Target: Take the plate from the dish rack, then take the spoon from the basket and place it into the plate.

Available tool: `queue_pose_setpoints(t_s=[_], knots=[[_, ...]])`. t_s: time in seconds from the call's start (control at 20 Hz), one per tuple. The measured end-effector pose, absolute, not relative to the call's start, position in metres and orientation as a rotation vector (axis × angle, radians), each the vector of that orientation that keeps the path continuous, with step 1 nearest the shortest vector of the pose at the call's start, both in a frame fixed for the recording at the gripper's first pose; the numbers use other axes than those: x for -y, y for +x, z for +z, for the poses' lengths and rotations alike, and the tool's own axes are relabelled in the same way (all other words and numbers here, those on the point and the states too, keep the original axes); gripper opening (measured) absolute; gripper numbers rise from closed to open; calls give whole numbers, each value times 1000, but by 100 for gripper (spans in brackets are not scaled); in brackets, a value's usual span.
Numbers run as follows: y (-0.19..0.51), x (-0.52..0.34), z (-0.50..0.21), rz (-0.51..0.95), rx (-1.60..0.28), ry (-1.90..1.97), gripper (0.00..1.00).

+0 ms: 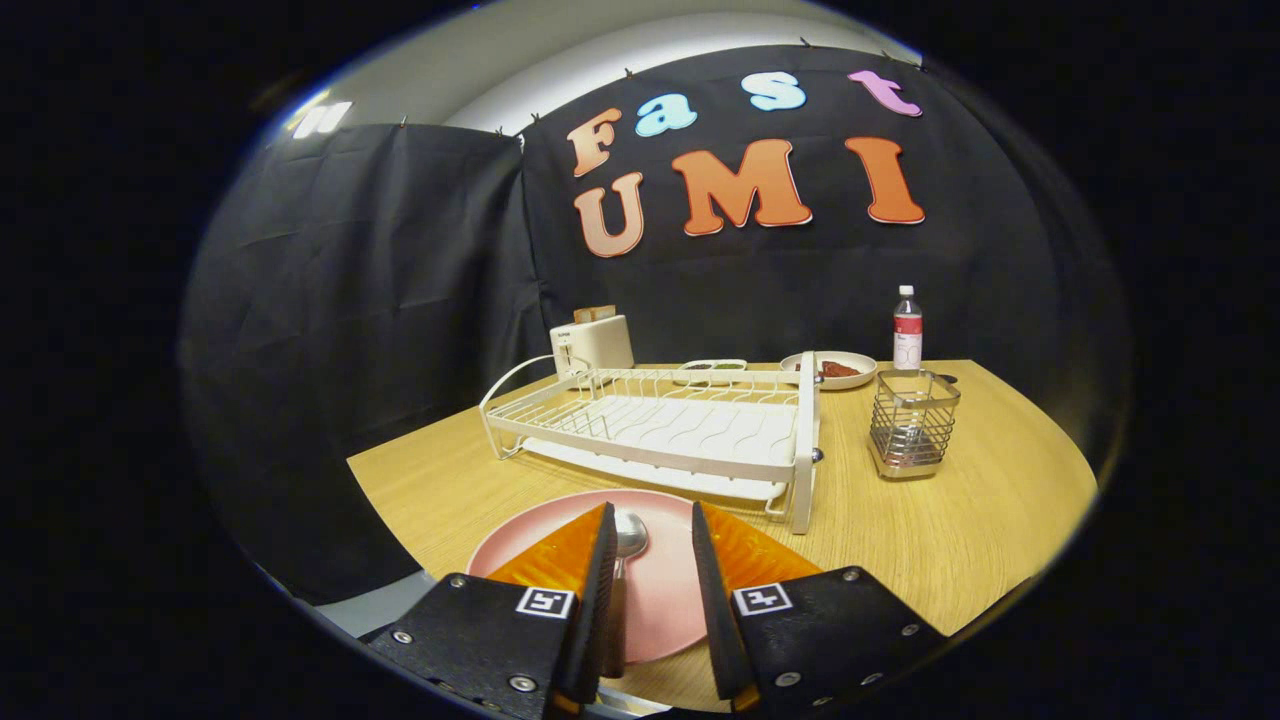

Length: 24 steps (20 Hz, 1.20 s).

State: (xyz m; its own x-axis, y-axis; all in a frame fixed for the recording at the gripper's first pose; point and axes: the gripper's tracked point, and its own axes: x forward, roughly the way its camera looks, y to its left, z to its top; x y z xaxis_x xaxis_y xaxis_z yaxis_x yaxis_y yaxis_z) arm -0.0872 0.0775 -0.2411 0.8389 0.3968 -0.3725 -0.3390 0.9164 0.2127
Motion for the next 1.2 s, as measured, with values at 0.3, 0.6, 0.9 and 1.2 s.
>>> queue_pose_setpoints(t_s=[0.3,0.6,0.9,1.2], knots=[[-63,-46,-186,246,-267,99,73],[-56,-23,-121,152,-157,49,81],[-52,4,-83,49,-124,12,87],[-49,21,-63,11,-92,70,88]])
